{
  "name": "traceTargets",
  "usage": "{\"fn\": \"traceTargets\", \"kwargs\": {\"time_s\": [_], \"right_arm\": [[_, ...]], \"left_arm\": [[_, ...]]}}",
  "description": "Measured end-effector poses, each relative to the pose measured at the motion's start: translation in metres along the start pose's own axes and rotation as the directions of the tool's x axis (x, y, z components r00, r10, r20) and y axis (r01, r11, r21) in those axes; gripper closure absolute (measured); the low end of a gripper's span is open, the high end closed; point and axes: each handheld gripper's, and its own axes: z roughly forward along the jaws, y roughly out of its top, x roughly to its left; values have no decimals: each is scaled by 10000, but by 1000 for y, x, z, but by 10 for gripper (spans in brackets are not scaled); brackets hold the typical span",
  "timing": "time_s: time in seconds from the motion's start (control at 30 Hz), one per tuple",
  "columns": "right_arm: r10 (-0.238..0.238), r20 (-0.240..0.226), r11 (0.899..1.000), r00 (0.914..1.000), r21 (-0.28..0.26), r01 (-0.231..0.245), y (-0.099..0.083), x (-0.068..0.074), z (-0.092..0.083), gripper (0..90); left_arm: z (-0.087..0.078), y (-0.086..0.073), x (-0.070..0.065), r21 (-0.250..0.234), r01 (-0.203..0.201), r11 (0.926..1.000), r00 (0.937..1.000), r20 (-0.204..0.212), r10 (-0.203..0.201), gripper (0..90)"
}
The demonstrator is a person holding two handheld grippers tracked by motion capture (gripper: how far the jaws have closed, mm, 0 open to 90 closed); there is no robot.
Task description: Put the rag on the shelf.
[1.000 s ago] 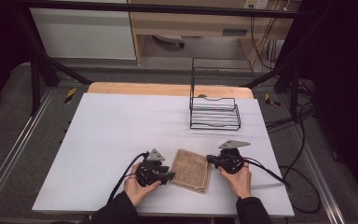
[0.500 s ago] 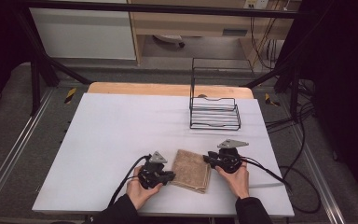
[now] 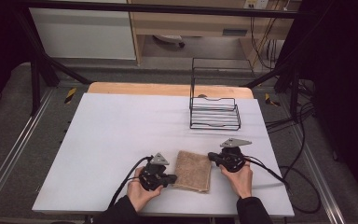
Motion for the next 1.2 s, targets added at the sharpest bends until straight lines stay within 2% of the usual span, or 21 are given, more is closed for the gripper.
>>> {"fn": "traceTargets", "kwargs": {"time_s": [0.1,0.2,0.23,0.27,0.33,0.37,0.43,0.5,0.6,0.63,0.67,0.7,0.73,0.77,0.87,0.97,1.1,1.2], "right_arm": [[-254,193,9995,9995,179,251,-2,1,7,882],[-408,190,9990,9990,206,404,-4,1,10,874],[-476,205,9988,9987,161,472,-5,1,11,843],[-476,205,9988,9987,161,472,-5,1,11,843],[-441,178,9990,9989,44,440,-5,1,9,788],[-286,19,9991,9996,-322,287,-5,0,5,721],[-201,-121,9984,9997,-524,195,-6,-1,1,653],[-194,-144,9978,9997,-642,185,-7,-2,-5,572],[-44,-243,9961,9997,-878,23,-10,-5,-11,472],[-44,-243,9961,9997,-878,23,-10,-5,-11,472],[-6,-275,9962,9996,-870,-18,-11,-6,-12,442],[110,-206,9959,9997,-899,-128,-15,-9,-14,373],[110,-206,9959,9997,-899,-128,-15,-9,-14,373],[109,-132,9964,9999,-843,-120,-17,-11,-15,304],[188,-168,9964,9997,-818,-201,-19,-13,-16,267],[297,-304,9965,9991,-770,-320,-19,-14,-18,182],[267,-385,9966,9989,-764,-296,-19,-14,-20,136],[277,-434,9962,9987,-811,-312,-20,-14,-21,102]], "left_arm": [[1,-1,0,-63,113,9999,9999,-100,-114,875],[2,-3,1,-108,120,9999,9996,-268,-123,855],[2,-3,1,-108,35,9999,9993,-359,-39,804],[2,-3,1,-154,-22,9999,9990,-436,15,804],[-1,-1,2,-259,-187,9995,9976,-674,169,710],[-3,0,3,-348,-211,9992,9969,-762,184,610],[-7,5,10,-401,-289,9988,9941,-1057,245,516],[-9,7,14,-469,-253,9986,9932,-1149,197,436],[-11,11,21,-507,-245,9984,9935,-1124,187,326],[-11,13,24,-501,-270,9984,9940,-1073,215,326],[-9,14,26,-536,-185,9984,9952,-969,132,289],[-7,16,28,-473,-146,9988,9961,-874,104,226],[-5,17,29,-423,-136,9990,9963,-849,99,226],[-3,19,31,-257,-221,9994,9964,-830,199,164],[3,25,33,-141,-232,9996,9961,-855,219,143],[7,32,35,-192,-121,9997,9948,-1016,101,163],[12,40,38,-515,-36,9987,9932,-1167,-24,194],[17,46,42,-554,87,9984,9908,-1347,-161,226]]}}
